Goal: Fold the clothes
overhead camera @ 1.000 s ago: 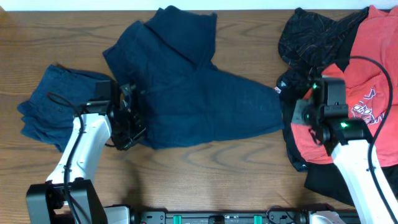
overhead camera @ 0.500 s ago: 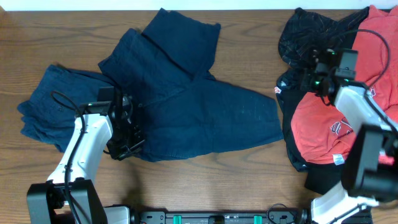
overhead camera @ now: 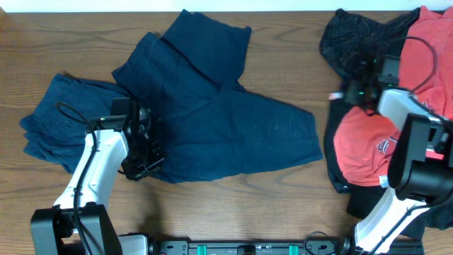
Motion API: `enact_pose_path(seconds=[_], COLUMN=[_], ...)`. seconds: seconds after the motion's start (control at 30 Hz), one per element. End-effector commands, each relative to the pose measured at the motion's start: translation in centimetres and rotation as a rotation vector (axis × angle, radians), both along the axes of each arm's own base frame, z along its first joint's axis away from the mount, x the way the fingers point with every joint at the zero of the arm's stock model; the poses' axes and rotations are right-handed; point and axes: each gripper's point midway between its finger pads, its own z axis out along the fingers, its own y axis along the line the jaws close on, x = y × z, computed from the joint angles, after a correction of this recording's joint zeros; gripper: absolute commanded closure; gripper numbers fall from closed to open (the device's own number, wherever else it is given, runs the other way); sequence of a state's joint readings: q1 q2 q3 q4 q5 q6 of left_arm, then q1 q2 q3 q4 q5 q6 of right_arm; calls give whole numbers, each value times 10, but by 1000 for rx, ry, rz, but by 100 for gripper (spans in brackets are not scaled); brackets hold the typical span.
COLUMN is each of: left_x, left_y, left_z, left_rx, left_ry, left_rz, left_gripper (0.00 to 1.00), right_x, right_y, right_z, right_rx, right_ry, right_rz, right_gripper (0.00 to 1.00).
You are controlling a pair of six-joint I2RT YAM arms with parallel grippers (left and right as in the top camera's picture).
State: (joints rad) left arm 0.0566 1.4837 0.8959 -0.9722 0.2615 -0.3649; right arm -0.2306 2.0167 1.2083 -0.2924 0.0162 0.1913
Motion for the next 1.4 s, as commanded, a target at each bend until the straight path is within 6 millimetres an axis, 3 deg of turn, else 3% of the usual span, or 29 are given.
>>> enact_pose_path(seconds=[0.0, 0.03, 0.07, 0.13, 0.23, 0.3, 0.4, 0.5, 0.6, 0.77, 0.87, 1.07, 1.23, 1.37], left_x=[-3, -2, 0, 1, 2, 2, 4, 5, 5, 5, 6, 6, 6, 6], left_y=[2, 2, 2, 2, 3, 3, 3, 3, 3, 3, 3, 3, 3, 3], left_z=[-2, -2, -2, -2, -2, -3, -3, -3, -3, -3, -3, -3, -3, -3], left_rx=[15, 14, 15, 15, 16, 16, 17, 17, 16, 17, 17, 17, 17, 17], left_ry=[5, 3, -4, -10, -14, -16, -23, -26, -26, -27, -30, -29, -30, -30], left_rz=[-15, -15, -15, -15, -15, -15, -14, -15, -14, -15, -15, -14, -14, -14], left_gripper=[94, 94, 94, 94, 94, 94, 94, 94, 94, 94, 94, 94, 94, 94], right_x=[-72, -79, -91, -98, -104, -99, -70, -38, -33, -21, -8, 15, 32, 36], right_y=[-118, -132, -159, -182, -209, -214, -191, -136, -87, -17, 19, 51, 49, 8], right_z=[-11, -6, 7, 22, 51, 70, 99, 136, 149, 128, 103, 36, -4, -29], right_rx=[-267, -259, -233, -201, -154, -97, 63, 251, 356, 324, 264, 176, 152, 19], right_ry=[194, 199, 194, 174, 119, 61, -82, -231, -235, -130, -65, 41, 40, 82], right_rz=[-418, -469, -572, -635, -697, -670, -505, -208, -57, 203, 345, 430, 415, 243], right_gripper=[99, 99, 99, 99, 97, 96, 92, 82, 76, 80, 85, 93, 93, 96])
